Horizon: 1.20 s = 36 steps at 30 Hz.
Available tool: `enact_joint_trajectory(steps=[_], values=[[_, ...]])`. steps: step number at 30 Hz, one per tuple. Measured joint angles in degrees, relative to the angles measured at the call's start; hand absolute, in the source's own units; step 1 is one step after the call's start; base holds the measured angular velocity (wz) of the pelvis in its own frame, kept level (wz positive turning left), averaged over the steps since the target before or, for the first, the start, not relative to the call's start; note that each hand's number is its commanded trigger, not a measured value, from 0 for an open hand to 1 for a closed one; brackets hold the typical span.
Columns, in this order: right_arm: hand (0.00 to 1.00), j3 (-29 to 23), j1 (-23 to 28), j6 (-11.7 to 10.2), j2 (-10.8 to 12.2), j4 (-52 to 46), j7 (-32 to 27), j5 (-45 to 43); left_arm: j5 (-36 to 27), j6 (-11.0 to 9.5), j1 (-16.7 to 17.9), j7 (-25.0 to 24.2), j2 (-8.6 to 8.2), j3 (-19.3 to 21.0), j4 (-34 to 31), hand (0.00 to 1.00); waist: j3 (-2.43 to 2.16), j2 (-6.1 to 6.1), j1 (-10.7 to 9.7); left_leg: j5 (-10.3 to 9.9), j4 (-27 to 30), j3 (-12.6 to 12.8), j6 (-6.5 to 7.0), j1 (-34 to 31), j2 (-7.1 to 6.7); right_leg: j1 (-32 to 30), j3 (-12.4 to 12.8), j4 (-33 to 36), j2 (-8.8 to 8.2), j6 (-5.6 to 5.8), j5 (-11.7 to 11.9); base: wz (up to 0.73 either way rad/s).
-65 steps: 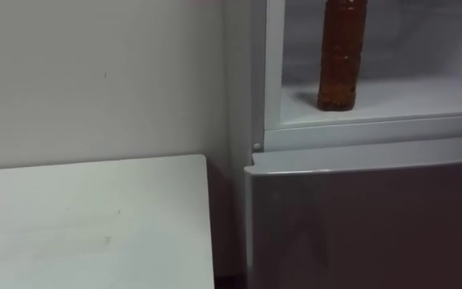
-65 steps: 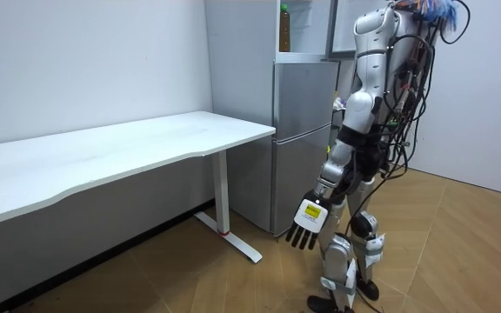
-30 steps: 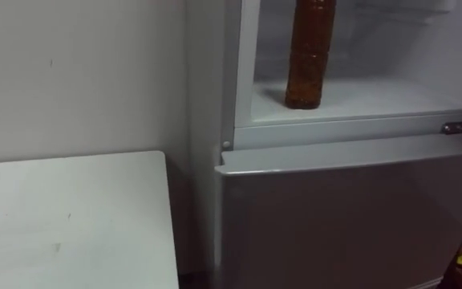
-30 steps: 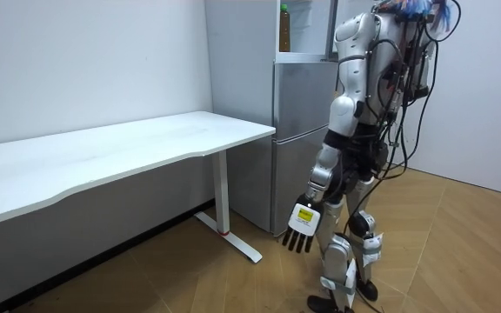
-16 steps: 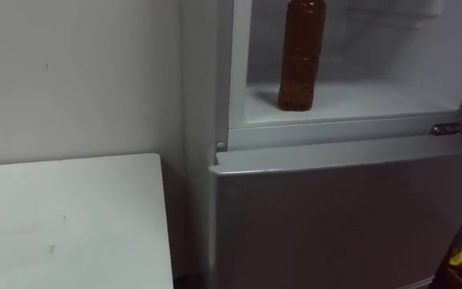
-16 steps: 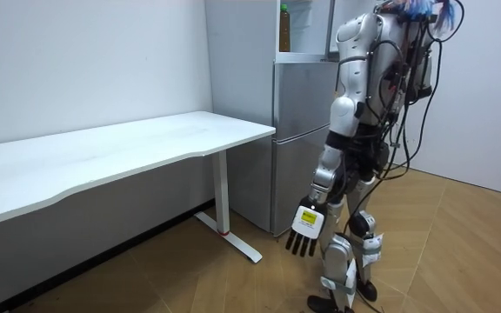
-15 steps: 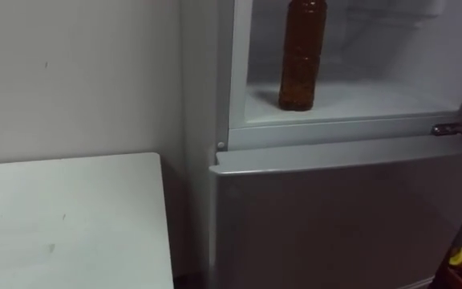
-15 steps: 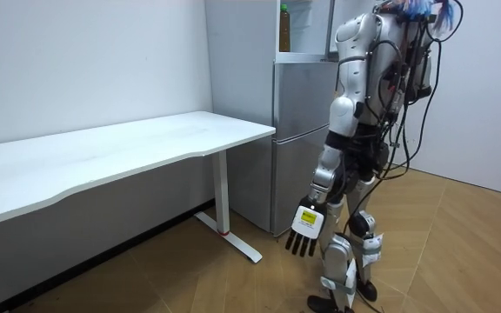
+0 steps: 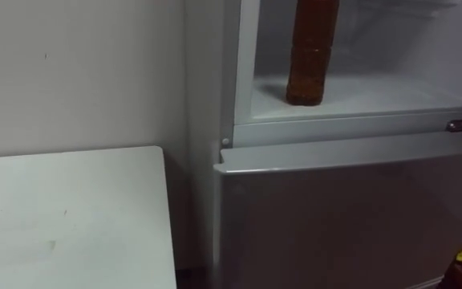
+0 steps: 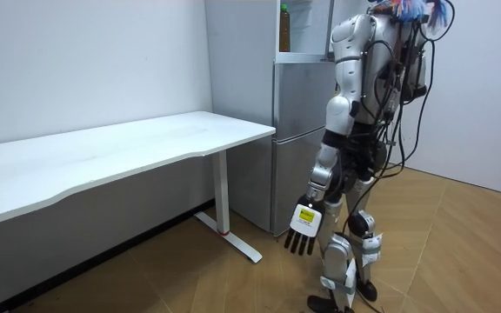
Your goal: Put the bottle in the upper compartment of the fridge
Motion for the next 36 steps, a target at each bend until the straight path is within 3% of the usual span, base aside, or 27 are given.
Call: enact_joint_trajectory(steps=[8,14,17,26,36], values=[[0.00,1.36,-0.01,0.01,0.00,-1.89,2.90,-4.75,0.47,-0.03,0.02,-0.41,-0.03,0.16,1.53,0.00,-0.26,0.01,0.62,0.02,0.33,-0.01,-0.02,0.09,0.17,-0.34,0.04,0.95,-0.02,-0.03,0.01,-0.01],[0.00,2.83,-0.19,-1.09,0.00,-4.17,5.41,-6.71,0.57,-0.04,-0.18,-0.39,0.09,0.04,2.02,0.00,-0.70,0.00,0.70,-0.01,0.70,-0.12,0.01,0.27,0.29,0.35,0.18,0.70,0.02,-0.19,0.11,0.00],[0.00,4.10,-0.33,-1.23,0.00,-4.17,6.92,-6.67,1.19,-0.06,-0.22,-0.50,0.10,-0.06,2.10,0.00,-0.47,0.43,1.28,-0.02,1.01,-0.10,0.03,0.24,0.34,0.39,0.38,0.80,0.06,-0.35,0.21,0.00],[0.00,6.05,-0.33,-1.58,0.06,-4.16,10.78,-6.66,1.63,-0.01,-0.76,-0.56,-0.16,-0.56,2.03,0.00,-0.36,0.91,3.36,-0.02,1.22,-0.23,0.05,0.04,0.35,0.39,0.33,0.11,0.06,-0.49,0.30,0.00],[0.00,7.12,-2.50,-1.75,0.06,-4.16,13.33,-6.59,1.62,-0.03,-0.94,-0.70,-0.16,-1.98,2.16,0.00,-0.42,1.32,3.45,-0.02,1.00,-0.26,0.03,0.03,0.30,0.49,0.25,-0.10,0.19,-0.50,0.32,0.00]])
